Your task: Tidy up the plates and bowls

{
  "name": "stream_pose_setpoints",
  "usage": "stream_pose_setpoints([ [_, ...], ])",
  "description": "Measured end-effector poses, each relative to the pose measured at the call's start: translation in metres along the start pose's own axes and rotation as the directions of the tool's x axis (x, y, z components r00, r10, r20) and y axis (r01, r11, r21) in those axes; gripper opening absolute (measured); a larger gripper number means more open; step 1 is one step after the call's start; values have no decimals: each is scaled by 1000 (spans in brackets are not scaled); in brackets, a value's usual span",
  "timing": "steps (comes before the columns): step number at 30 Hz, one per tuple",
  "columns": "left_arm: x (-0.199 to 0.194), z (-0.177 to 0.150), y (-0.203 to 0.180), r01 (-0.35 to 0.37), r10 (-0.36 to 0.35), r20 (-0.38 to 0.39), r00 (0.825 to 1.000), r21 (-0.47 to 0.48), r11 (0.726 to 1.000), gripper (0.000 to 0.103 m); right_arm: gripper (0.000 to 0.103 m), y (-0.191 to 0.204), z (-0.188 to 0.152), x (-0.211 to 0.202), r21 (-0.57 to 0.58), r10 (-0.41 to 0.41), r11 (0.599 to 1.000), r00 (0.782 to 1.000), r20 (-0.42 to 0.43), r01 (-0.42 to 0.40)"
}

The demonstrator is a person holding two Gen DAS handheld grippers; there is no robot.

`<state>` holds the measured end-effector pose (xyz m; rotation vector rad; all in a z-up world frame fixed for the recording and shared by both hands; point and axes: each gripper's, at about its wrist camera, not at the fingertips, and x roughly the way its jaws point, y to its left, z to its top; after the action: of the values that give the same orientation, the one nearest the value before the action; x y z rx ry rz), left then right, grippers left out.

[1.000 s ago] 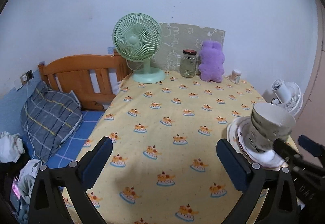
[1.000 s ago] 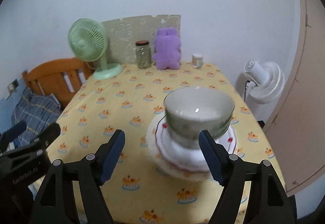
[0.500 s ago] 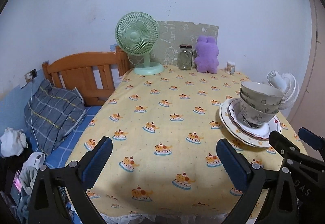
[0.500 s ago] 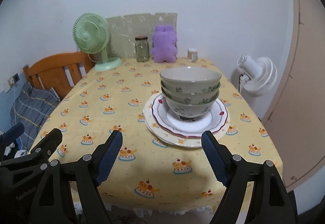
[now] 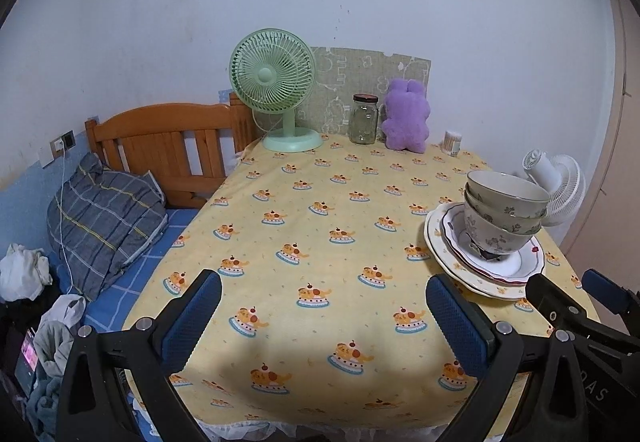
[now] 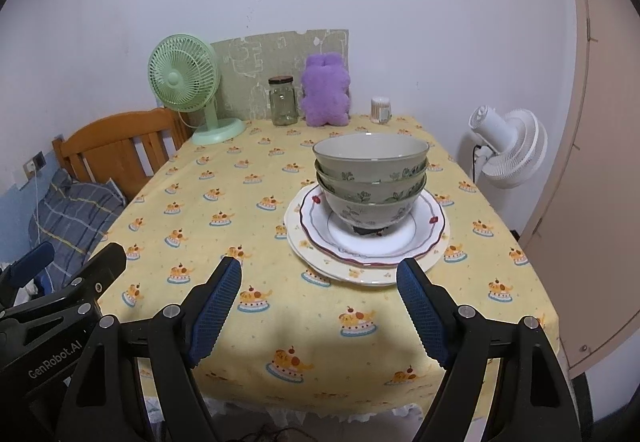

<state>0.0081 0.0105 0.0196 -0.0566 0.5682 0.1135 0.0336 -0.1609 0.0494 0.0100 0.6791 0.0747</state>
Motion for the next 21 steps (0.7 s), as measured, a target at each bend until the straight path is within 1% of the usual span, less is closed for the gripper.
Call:
stream_pose_setpoints([
  [10, -2, 0, -4, 16, -16, 0, 1000, 12, 1000, 103, 82, -6, -3, -3, 24, -3, 1000, 1000, -2, 3],
  [15, -1, 2, -6, 20, -20, 8, 1000, 9, 1000, 103, 82, -6, -3, -3, 16, -11, 1000, 1000, 2, 11],
  [21, 2, 2, -9, 24, -24, -3, 1000, 7, 1000, 103, 82, -9, -3, -3, 19, -9, 1000, 1000, -5, 9],
])
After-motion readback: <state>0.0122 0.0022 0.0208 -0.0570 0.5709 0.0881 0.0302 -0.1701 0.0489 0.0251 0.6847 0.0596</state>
